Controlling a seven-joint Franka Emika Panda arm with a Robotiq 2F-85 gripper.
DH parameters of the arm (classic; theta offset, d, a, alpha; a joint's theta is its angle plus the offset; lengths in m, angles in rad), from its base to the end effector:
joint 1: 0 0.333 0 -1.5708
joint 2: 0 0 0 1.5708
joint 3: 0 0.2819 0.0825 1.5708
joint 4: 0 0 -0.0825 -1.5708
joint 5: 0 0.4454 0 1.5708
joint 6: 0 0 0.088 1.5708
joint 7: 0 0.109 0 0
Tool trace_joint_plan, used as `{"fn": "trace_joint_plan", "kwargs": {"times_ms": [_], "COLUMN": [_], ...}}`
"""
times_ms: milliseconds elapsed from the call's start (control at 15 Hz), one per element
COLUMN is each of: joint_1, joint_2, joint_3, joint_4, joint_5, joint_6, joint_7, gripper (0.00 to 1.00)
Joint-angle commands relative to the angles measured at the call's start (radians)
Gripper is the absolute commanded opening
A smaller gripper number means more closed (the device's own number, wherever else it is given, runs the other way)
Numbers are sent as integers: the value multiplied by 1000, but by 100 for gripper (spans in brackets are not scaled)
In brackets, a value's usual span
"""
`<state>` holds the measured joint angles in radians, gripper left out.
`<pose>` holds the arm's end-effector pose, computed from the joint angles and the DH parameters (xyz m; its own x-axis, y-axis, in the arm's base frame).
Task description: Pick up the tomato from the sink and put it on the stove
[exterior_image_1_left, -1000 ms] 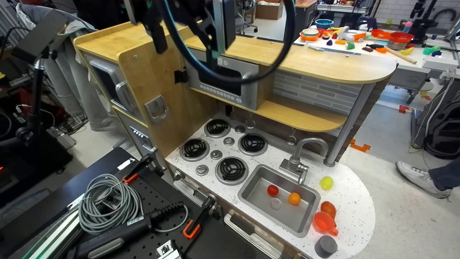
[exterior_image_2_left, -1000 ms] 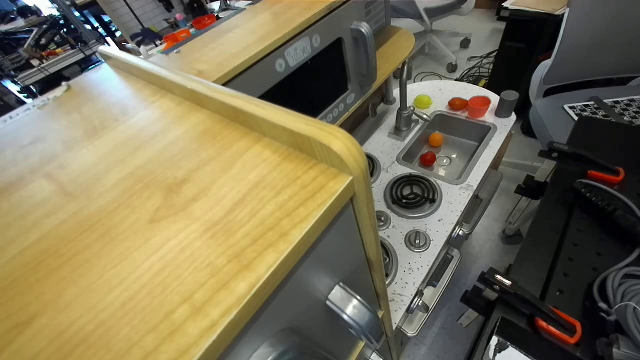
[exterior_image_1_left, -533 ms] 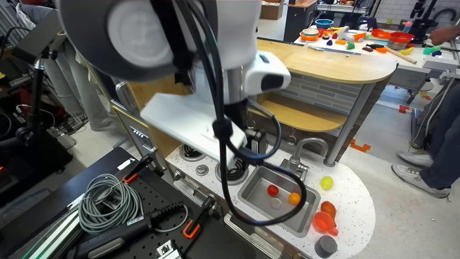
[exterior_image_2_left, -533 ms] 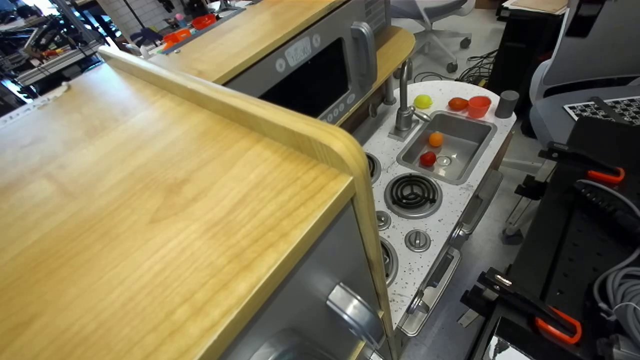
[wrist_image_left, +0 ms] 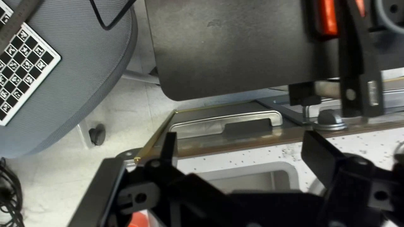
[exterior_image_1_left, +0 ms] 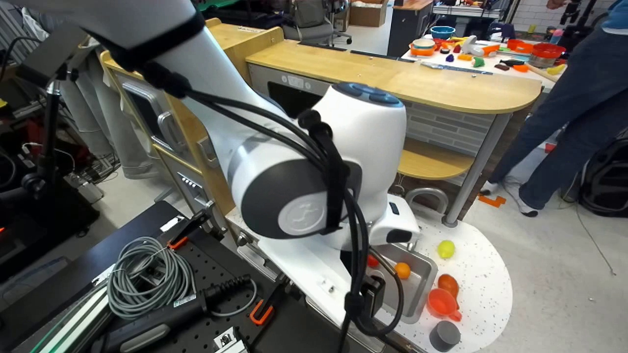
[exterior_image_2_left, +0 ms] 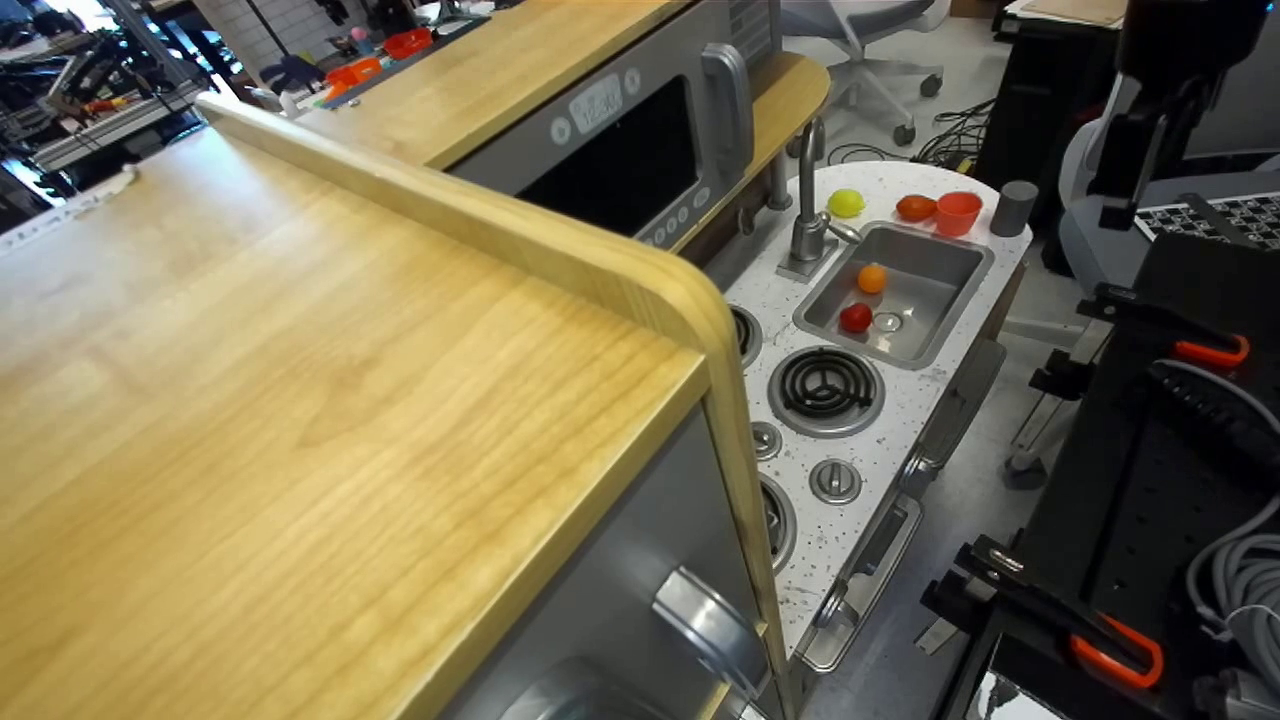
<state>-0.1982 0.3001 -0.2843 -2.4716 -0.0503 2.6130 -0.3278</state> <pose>0.4122 -0.2323 0.0771 0.9789 -0.1058 -0.1750 -0.0989 -0.9940 0.0477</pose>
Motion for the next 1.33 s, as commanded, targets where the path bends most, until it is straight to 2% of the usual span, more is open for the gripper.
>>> {"fn": "trace_joint_plan", "kwargs": {"times_ms": [0, 600, 1000, 1267], "joint_1": [-19, 1, 29, 29], "joint_2": [181, 507, 634, 671], "joint_3": [-7, -11, -16, 10], "joint_4": [129, 433, 589, 662], "joint_5": [-69, -72, -94, -104], "joint_6": [40, 16, 11, 0], "joint_7": [121, 299, 302, 283], "gripper": [100, 100, 100, 100]}}
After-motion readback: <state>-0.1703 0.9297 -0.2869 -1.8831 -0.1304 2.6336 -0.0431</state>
